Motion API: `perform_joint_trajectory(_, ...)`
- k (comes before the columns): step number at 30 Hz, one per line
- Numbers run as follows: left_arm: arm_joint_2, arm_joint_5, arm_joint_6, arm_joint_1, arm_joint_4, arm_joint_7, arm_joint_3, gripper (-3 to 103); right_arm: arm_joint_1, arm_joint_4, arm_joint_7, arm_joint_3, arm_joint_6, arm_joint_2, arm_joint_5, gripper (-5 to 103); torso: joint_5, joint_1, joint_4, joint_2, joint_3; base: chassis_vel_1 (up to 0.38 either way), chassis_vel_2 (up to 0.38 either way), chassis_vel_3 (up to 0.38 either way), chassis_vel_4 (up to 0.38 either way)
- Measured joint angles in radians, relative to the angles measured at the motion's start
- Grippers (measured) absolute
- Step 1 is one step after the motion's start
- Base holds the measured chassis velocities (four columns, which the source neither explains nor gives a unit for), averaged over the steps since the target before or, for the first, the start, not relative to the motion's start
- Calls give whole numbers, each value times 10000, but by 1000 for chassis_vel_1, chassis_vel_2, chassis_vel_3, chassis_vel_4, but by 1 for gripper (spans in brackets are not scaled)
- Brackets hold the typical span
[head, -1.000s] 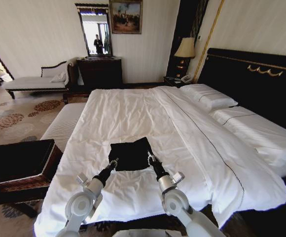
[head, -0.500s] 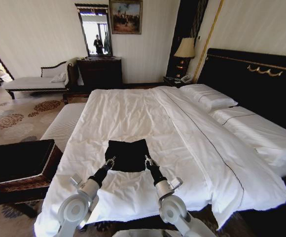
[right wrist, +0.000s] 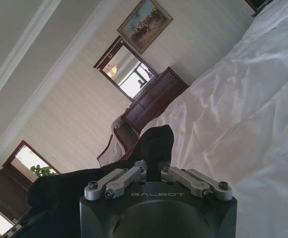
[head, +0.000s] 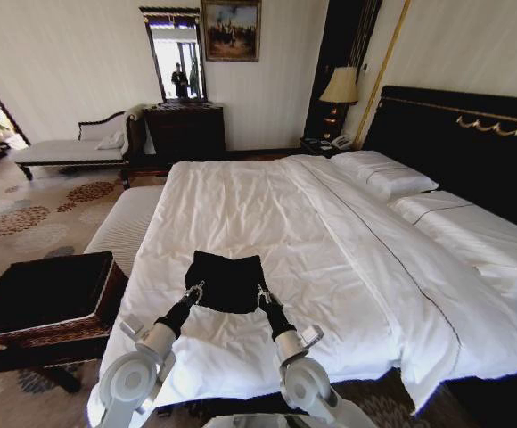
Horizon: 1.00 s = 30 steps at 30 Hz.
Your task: Fold the clothes on the bed and place them into the basket.
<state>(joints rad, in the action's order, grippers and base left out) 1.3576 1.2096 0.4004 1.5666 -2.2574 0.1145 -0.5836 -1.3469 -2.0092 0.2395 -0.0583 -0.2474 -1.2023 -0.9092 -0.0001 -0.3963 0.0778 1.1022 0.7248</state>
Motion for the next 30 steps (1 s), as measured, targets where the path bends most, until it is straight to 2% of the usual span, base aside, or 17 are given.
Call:
perform_joint_trajectory(17,-165,271,-22,-79,48,-23,-576,6,196,451,-113,-147,-140,-280,266,7,-2,8,-1,4,-4,413,238,-411,-230)
perform_joint_trajectory(21,-164,356,-32,-64,36,-35,-850,6,307,536,-119,-203,-151,-348,287,7,-7,6,-7,3,-3,185,99,-72,-102)
perform_joint_trajectory(23,-140,435,-32,-41,30,-54,-1076,6,412,644,-120,-244,-245,-399,297,7,-2,-1,4,-1,1,-7,48,59,-70)
perform_joint_trajectory(30,-52,460,-40,5,104,-163,-1408,6,588,761,-205,-248,-539,-515,272,7,6,-3,6,-3,3,-53,-34,45,28)
